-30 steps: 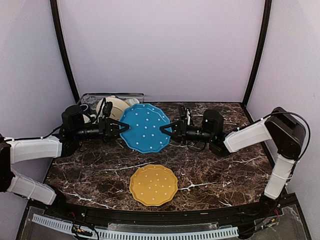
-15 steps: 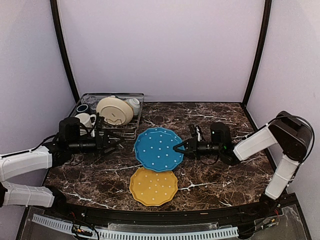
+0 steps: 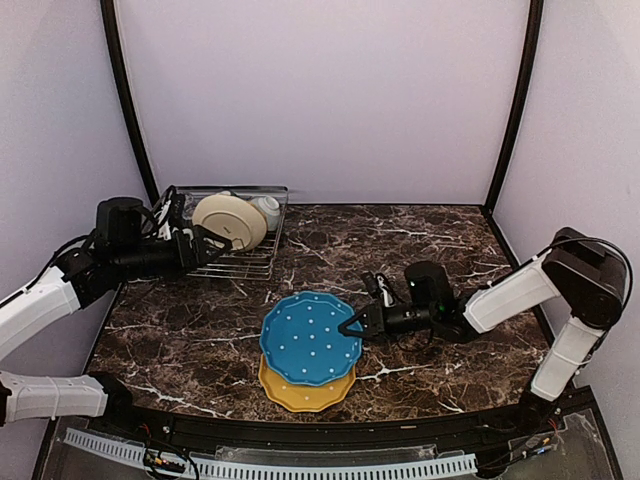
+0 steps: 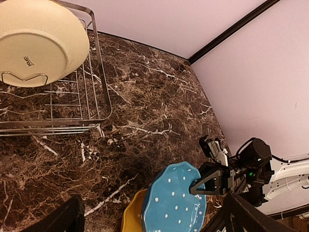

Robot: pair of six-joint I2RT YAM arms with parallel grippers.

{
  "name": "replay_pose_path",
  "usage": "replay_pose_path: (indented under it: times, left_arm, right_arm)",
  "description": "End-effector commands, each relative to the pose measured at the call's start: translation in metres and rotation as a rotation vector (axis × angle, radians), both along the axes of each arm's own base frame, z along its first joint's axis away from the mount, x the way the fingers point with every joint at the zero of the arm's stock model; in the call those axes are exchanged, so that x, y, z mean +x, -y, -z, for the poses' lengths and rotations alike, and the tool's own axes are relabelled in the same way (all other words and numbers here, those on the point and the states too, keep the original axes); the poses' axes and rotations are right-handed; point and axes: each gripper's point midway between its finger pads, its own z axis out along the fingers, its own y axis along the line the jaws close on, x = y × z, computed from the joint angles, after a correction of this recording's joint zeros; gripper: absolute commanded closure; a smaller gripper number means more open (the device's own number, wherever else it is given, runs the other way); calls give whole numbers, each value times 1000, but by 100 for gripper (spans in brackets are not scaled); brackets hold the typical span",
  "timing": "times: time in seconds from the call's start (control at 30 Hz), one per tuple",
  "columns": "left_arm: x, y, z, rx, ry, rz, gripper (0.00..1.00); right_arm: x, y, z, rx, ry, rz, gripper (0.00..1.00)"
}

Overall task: Unload the mixed dishes from the dish rack
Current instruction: Place the plate with another plate.

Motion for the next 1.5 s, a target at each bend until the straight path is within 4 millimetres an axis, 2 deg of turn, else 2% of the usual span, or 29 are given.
replay_pose_path:
  times: [0.0,0.23,0.57,0.8,1.07,1.47]
  left_arm:
    - [6,-1,13,29,-44,-18,1]
    - [0,0,28,20,-80,-7,1]
    - [-5,-7,26,41,-59,-19,1]
    - [-5,-5,27,37,-65,-11,1]
    - [-6,-6,32,41,-81,-17,1]
    - [-4,-3,32,29,-95,-12,1]
  right_arm:
    - [3,-20,-39,96,120,11,100]
    - [-3,-25,-21,42,110,11,100]
    - [-17,-35,-7,-41,129,-60,100]
    - [-21,-29,2,-90,126,-58,100]
    - [-34,-32,15,-131,100,-78,99]
    - [-31,-24,21,-239,110,-24,75]
